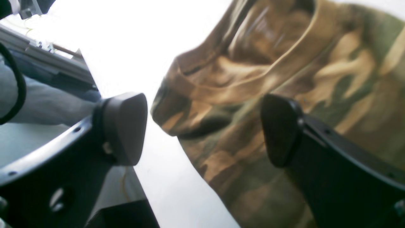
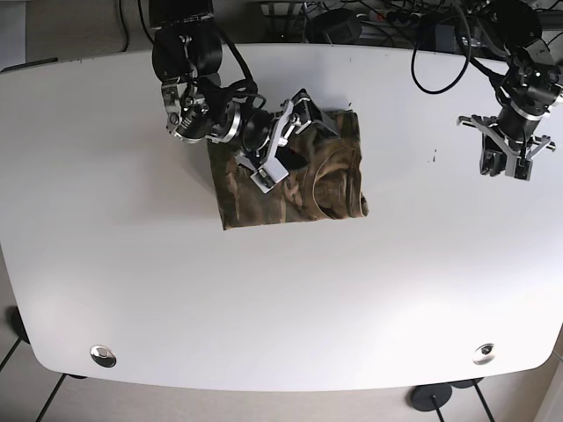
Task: Fold the T-shirt properly
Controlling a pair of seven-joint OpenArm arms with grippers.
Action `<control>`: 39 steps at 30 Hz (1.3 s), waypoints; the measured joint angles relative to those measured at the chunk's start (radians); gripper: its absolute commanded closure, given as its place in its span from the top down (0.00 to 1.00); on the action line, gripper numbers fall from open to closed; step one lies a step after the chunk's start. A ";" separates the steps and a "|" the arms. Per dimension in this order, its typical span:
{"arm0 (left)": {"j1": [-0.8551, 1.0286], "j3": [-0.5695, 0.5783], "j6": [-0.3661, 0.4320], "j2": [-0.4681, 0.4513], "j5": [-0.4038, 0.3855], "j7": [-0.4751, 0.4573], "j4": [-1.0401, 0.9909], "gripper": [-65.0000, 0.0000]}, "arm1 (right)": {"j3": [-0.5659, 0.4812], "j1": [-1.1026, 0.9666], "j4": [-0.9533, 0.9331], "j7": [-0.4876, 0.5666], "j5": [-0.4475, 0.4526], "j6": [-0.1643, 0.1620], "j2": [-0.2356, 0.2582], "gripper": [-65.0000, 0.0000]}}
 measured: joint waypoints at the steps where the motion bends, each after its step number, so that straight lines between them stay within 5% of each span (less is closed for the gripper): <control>1: 0.006 0.034 0.000 0.012 0.005 -0.001 0.025 0.11 | 0.000 0.000 -0.037 0.000 0.000 0.005 -0.001 0.64; 4: 0.028 0.115 -0.003 0.053 0.004 -0.001 0.068 0.11 | -0.038 0.035 -0.141 0.001 -0.001 0.006 0.003 0.42; 7: 0.052 0.254 0.000 0.046 0.006 -0.004 0.093 0.11 | -0.094 0.079 -0.224 0.029 0.000 0.000 0.008 0.37; 10: 0.072 0.365 -0.005 0.047 0.005 0.000 0.103 0.11 | -0.096 0.067 -0.115 0.034 0.032 0.000 0.046 0.37; 15: 0.069 0.483 0.001 0.045 0.014 0.000 0.103 0.11 | 0.140 0.085 0.070 0.041 0.086 0.000 0.074 0.36; 20: 0.068 0.660 0.000 0.042 0.002 -0.004 0.084 0.11 | 0.233 0.206 -0.002 0.038 -0.076 0.000 0.116 0.10; 23: 0.063 0.671 0.000 0.044 0.004 -0.005 0.042 0.11 | 0.228 0.284 -0.140 0.046 -0.175 0.015 0.108 0.09; 28: 0.043 0.669 0.000 0.042 0.010 -0.025 -0.109 0.11 | 0.229 0.310 -0.305 0.217 -0.285 0.014 0.110 0.09; 33: 0.002 0.668 0.000 0.004 -0.018 -0.196 -0.288 0.11 | 0.228 0.304 -0.431 0.337 -0.295 0.015 0.132 0.09; 39: -0.206 0.715 -0.011 0.016 -0.025 -0.208 -0.474 0.11 | 0.240 0.296 -0.472 0.386 -0.296 0.048 0.189 0.09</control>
